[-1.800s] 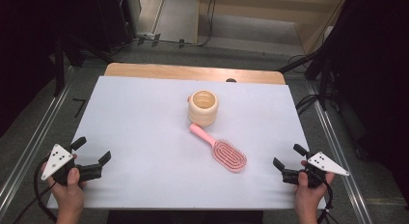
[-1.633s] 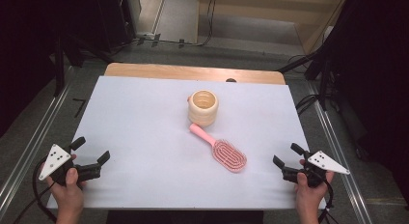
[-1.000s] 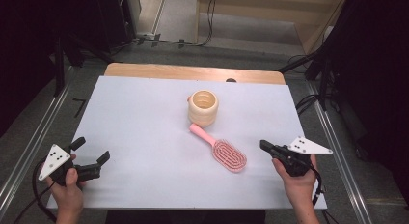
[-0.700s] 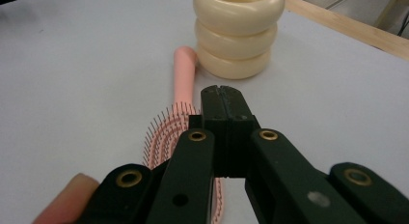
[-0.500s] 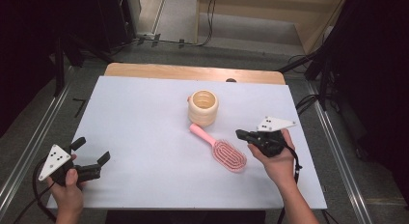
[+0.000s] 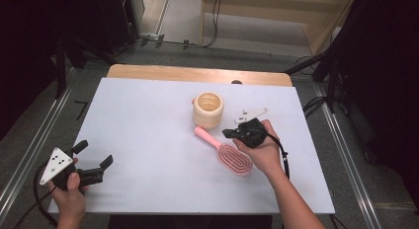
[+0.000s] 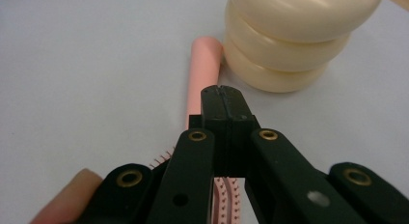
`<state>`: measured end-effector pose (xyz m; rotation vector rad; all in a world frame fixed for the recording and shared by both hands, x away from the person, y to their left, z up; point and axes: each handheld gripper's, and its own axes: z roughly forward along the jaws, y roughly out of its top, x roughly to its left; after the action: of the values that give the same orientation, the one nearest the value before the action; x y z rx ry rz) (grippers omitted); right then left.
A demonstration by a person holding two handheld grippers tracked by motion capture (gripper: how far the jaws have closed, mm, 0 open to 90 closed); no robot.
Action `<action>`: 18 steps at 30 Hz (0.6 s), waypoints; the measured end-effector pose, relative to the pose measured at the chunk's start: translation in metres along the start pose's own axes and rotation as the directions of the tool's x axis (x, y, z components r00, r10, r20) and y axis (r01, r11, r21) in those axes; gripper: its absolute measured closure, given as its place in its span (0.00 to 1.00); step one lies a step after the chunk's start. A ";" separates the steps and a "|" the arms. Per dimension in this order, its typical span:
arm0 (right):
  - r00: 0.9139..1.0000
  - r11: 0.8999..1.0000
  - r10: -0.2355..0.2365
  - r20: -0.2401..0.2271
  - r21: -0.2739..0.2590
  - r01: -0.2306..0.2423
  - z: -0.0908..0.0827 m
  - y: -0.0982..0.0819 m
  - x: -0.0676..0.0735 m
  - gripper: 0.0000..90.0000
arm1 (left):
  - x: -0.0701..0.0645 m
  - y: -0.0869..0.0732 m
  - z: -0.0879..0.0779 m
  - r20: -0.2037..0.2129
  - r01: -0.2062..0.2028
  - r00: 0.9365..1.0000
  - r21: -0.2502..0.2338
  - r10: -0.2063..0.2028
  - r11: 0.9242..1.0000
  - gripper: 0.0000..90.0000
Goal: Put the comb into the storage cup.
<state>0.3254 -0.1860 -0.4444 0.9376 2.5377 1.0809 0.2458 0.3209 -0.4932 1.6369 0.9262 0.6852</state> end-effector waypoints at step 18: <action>1.000 0.987 -0.013 -0.012 0.159 0.015 0.056 0.024 -0.004 0.98 | 0.000 0.000 0.000 0.010 -0.008 1.000 -0.002 0.008 1.000 0.00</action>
<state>0.3634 -0.1445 -0.4667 0.9530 2.6676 0.8924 0.2457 0.3205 -0.4933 1.6420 0.9125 0.6824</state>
